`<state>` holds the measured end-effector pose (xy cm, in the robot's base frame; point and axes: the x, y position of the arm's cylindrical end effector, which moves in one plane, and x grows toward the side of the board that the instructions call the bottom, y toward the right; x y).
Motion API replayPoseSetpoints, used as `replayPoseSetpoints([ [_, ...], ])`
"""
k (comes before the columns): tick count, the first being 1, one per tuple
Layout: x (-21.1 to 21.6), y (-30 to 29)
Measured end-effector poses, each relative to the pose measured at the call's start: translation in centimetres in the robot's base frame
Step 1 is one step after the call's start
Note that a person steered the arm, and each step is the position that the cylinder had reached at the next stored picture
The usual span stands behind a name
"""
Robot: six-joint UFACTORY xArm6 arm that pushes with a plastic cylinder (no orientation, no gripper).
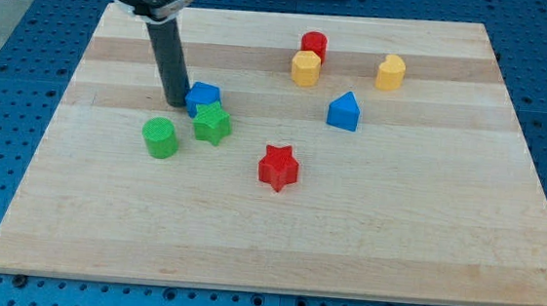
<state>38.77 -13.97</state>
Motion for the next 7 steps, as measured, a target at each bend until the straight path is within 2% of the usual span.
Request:
replayPoseSetpoints([
  [2,0.2,4.0],
  [4,2.3,6.6],
  [6,2.3,10.8],
  [7,2.0,11.1],
])
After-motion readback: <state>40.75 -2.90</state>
